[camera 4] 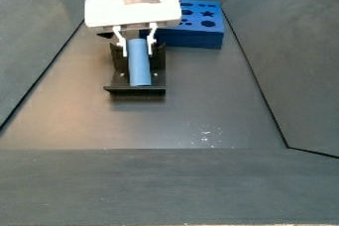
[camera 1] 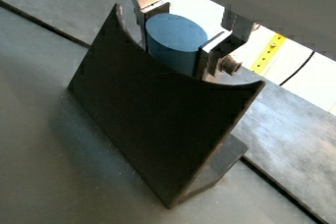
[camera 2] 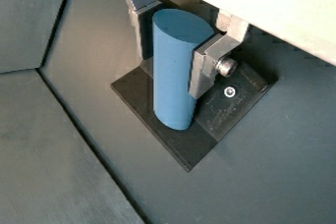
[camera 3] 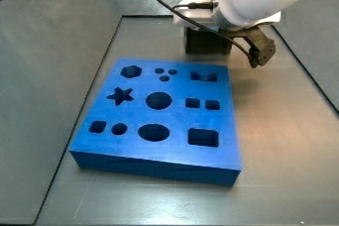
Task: Pick up the oval object. Move up. Place the oval object on the fixture. Regrasp the oval object. Move to above the board. Insert the oval object.
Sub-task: Move to above the board.
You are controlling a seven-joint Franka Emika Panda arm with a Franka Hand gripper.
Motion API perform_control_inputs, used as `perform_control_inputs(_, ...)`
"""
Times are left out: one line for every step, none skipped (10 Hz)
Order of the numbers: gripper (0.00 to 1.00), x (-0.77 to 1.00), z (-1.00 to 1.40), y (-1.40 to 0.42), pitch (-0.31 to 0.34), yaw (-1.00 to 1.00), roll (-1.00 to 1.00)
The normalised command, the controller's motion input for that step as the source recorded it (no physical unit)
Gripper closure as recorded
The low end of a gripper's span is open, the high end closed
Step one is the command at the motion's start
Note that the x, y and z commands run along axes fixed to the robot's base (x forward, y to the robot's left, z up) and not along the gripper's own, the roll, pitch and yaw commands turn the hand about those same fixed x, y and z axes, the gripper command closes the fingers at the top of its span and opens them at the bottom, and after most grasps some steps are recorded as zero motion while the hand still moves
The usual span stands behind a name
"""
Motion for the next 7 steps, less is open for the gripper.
perform_control_inputs(1.00,-0.02,1.00,0.07,0.047,-0.21,0.05)
perform_control_inputs(1.00,-0.03,1.00,0.07,0.069,-0.16,0.01)
perform_control_inputs(1.00,-0.03,1.00,0.07,0.098,-0.12,-0.02)
perform_control_inputs(1.00,-0.03,1.00,0.06,0.136,-0.07,-0.05)
perform_control_inputs(1.00,-0.03,1.00,0.06,0.150,-0.05,-0.05)
perform_control_inputs(1.00,-0.04,1.00,0.05,0.162,0.01,-0.05)
perform_control_inputs(1.00,-0.04,1.00,0.05,0.159,0.04,-0.05)
